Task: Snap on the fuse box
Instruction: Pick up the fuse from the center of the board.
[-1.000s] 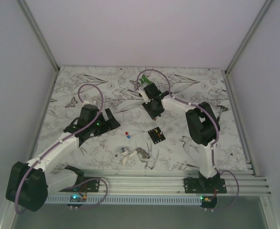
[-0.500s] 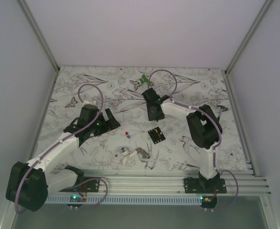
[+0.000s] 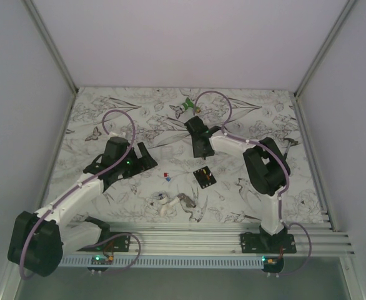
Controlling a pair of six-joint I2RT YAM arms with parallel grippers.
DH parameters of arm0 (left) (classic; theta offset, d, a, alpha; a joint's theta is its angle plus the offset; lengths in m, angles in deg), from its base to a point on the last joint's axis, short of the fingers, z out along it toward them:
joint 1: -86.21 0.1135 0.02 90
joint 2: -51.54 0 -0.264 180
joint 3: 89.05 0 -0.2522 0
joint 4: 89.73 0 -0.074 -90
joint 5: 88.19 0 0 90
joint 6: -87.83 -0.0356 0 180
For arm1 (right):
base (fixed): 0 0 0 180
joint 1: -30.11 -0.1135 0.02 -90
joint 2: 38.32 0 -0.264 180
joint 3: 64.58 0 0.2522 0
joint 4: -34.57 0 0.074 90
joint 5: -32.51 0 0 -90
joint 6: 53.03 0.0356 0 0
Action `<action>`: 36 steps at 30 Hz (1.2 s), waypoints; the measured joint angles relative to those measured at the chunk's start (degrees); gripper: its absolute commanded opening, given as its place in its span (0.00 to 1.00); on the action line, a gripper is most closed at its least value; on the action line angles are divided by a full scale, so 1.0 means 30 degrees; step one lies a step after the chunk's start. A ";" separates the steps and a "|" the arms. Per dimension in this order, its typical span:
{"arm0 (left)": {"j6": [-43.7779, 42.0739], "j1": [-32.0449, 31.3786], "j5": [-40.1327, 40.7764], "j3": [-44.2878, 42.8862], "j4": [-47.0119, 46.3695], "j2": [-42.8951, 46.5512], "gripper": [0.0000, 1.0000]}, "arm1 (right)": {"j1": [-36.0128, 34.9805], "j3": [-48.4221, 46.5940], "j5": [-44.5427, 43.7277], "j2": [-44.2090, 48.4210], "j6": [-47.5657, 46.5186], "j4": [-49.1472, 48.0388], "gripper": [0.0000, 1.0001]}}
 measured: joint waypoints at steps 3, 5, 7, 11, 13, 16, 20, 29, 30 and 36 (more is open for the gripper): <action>0.0000 0.0000 0.0000 0.0000 -0.0007 -0.0080 0.93 | 0.0073 0.0124 -0.0007 0.0036 -0.0197 -0.0284 0.40; 0.0000 0.0000 0.0000 0.0000 -0.0007 -0.0087 0.93 | 0.0153 0.0233 -0.0007 0.0080 -0.0313 -0.0503 0.38; 0.0000 -0.0007 0.0000 0.0000 0.0007 -0.0087 0.93 | 0.0226 0.0335 0.0015 0.0117 -0.0350 -0.0692 0.36; 0.0000 0.0000 -0.0007 0.0000 0.0000 -0.0087 0.93 | 0.0306 0.0466 0.0138 0.0175 -0.0401 -0.0911 0.35; 0.0000 -0.0007 -0.0015 0.0000 0.0000 -0.0102 0.93 | 0.0313 0.0554 0.0197 0.0219 -0.0401 -0.0991 0.35; 0.0000 0.0000 -0.0036 0.0000 0.0000 -0.0109 0.93 | 0.0335 0.0670 0.0270 0.0284 -0.0393 -0.1115 0.34; 0.0000 0.0000 -0.0168 0.0000 -0.0007 -0.0124 0.93 | 0.0342 0.0860 0.0313 0.0437 -0.0386 -0.1137 0.33; 0.0007 -0.0007 -0.0379 0.0000 -0.0007 -0.0211 0.92 | 0.0357 0.1173 0.0357 0.0685 -0.0328 -0.1122 0.25; 0.0007 -0.0022 -0.0408 0.0000 -0.0007 -0.0219 0.92 | 0.0357 0.1246 0.0357 0.0736 -0.0328 -0.1122 0.24; 0.0007 -0.0415 -0.0495 -0.0102 -0.0007 -0.0350 0.91 | 0.0364 0.1698 0.0605 0.1144 -0.0328 -0.1071 0.23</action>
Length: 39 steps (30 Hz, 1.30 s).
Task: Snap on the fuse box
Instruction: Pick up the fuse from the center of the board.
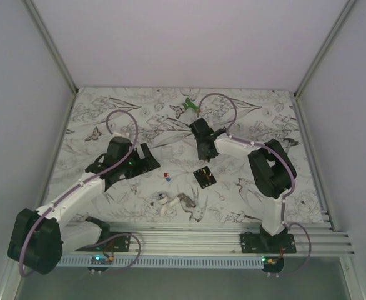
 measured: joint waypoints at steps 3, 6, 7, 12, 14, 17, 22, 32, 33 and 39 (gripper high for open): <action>0.0007 -0.0372 0.0015 -0.0226 -0.0058 -0.0015 0.91 | 0.0000 0.0437 0.0211 0.0444 0.0015 0.0029 0.23; 0.0029 -0.0954 0.0080 -0.0386 -0.0459 -0.0022 0.90 | 0.0000 0.0947 0.0583 0.1275 0.0117 -0.0022 0.22; 0.0044 -0.1188 0.0117 -0.0452 -0.0590 -0.0036 0.90 | 0.0000 0.1129 0.0736 0.1676 0.0189 -0.0073 0.22; 0.0036 -0.2091 0.0270 -0.0867 -0.1304 -0.0372 0.89 | 0.0000 0.1545 0.1290 0.3570 0.0583 -0.0590 0.22; 0.0015 -0.2361 0.0386 -0.1100 -0.1690 -0.0597 0.88 | 0.0000 0.1807 0.1632 0.4342 0.0801 -0.1107 0.22; 0.0044 -0.2820 0.0648 -0.1297 -0.2506 -0.1005 0.85 | 0.0000 0.2426 0.2237 0.5435 0.1341 -0.1785 0.22; 0.0219 -0.4175 0.1392 -0.1843 -0.4240 -0.2229 0.75 | -0.0007 0.3701 0.3315 0.7475 0.2820 -0.3315 0.22; -0.0211 -0.6178 0.2244 -0.2987 -0.7796 -0.5340 0.46 | -0.0138 0.4962 0.4721 0.9675 0.5093 -0.5894 0.22; -0.0306 -0.6266 0.2244 -0.3067 -0.8014 -0.5493 0.42 | -0.0153 0.5078 0.4823 0.9697 0.5224 -0.6033 0.22; -0.0707 -0.6557 0.2229 -0.3468 -0.9151 -0.5909 0.33 | -0.0189 0.5493 0.5333 0.9704 0.5843 -0.6550 0.22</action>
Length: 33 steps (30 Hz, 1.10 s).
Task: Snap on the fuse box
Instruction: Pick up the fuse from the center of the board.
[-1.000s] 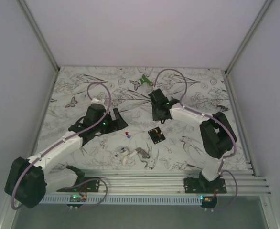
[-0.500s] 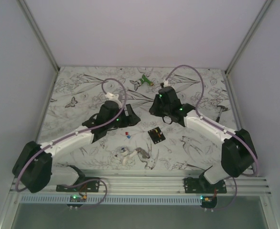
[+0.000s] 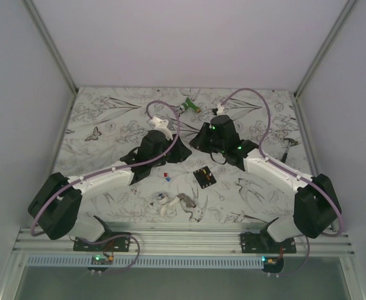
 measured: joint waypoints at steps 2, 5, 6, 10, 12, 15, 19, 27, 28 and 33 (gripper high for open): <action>-0.0087 0.0000 -0.0015 -0.0015 -0.0219 0.0000 0.32 | 0.0000 0.0015 0.0102 0.0000 0.0153 -0.0168 0.22; -0.0153 0.0000 -0.0073 -0.0095 -0.0437 -0.0073 0.32 | 0.0000 0.0044 0.0233 0.0000 0.0248 -0.0393 0.22; -0.0160 -0.0015 -0.0095 -0.0146 -0.0444 -0.0124 0.32 | 0.0000 0.0058 0.0270 0.0000 0.0248 -0.0444 0.22; -0.0168 -0.0095 -0.0153 -0.0219 -0.0692 -0.0364 0.30 | -0.0066 0.0087 0.0364 0.0000 0.0328 -0.0619 0.22; -0.0168 -0.0109 -0.0153 -0.0226 -0.0794 -0.0430 0.27 | -0.0138 0.0102 0.0444 0.0000 0.0408 -0.0743 0.22; -0.0182 -0.0109 -0.0138 -0.0299 -0.0852 -0.0576 0.21 | -0.0255 0.0219 0.0576 0.0007 0.0612 -0.0903 0.22; -0.0284 -0.0109 -0.0153 -0.0401 -0.0801 -0.0699 0.07 | -0.0321 0.0612 0.0627 0.0036 0.0794 -0.1311 0.22; -0.0539 -0.0109 -0.0087 -0.0379 -0.0714 -0.0678 0.00 | -0.0372 0.1428 0.0772 0.0612 0.1086 -0.2055 0.28; -0.0663 -0.0109 -0.0087 -0.0350 -0.0750 -0.0641 0.00 | -0.0372 0.1450 0.0780 0.0699 0.1020 -0.2062 0.31; -0.1712 -0.0036 -0.0474 0.0393 -0.0852 0.0408 0.00 | -0.0240 0.1464 0.1559 0.1945 -0.0685 -0.2025 0.38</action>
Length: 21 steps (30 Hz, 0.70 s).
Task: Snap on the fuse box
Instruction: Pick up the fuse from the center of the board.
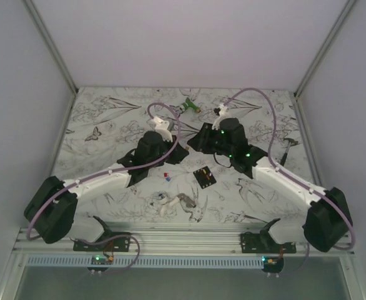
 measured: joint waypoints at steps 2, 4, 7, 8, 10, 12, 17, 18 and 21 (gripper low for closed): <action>-0.0670 0.0197 -0.0801 0.0255 0.0015 0.0554 0.00 | 0.0277 0.0058 0.0794 0.0911 -0.1362 -0.0109 0.39; -0.1362 0.0495 -0.1989 0.0284 0.0051 0.1042 0.00 | 0.0699 0.0306 0.1800 0.1996 -0.2929 -0.0408 0.39; -0.2280 0.1013 -0.4306 0.0262 0.0160 0.1741 0.00 | 0.1333 0.0860 0.3803 0.3687 -0.5297 -0.0721 0.41; -0.2506 0.1129 -0.5042 0.0204 0.0291 0.1902 0.00 | 0.1472 0.1027 0.4517 0.4189 -0.6098 -0.0765 0.42; -0.2929 0.1260 -0.6652 -0.0058 0.0656 0.2084 0.00 | 0.1610 0.1195 0.5952 0.4991 -0.7555 -0.0758 0.42; -0.3198 0.1275 -0.8233 -0.0430 0.0933 0.2135 0.00 | 0.1625 0.1195 0.7264 0.5493 -0.8765 -0.0707 0.42; -0.3563 0.1275 -1.1387 -0.1013 0.1588 0.2973 0.00 | 0.1632 0.1195 1.0244 0.5836 -1.0754 -0.0415 0.41; -0.3592 0.1275 -1.1861 -0.1122 0.1588 0.3147 0.00 | 0.1632 0.1195 1.0732 0.5829 -1.1038 -0.0270 0.41; -0.3621 0.1253 -1.2932 -0.1348 0.1596 0.3504 0.00 | 0.1632 0.1195 1.1650 0.5829 -1.1672 0.0146 0.40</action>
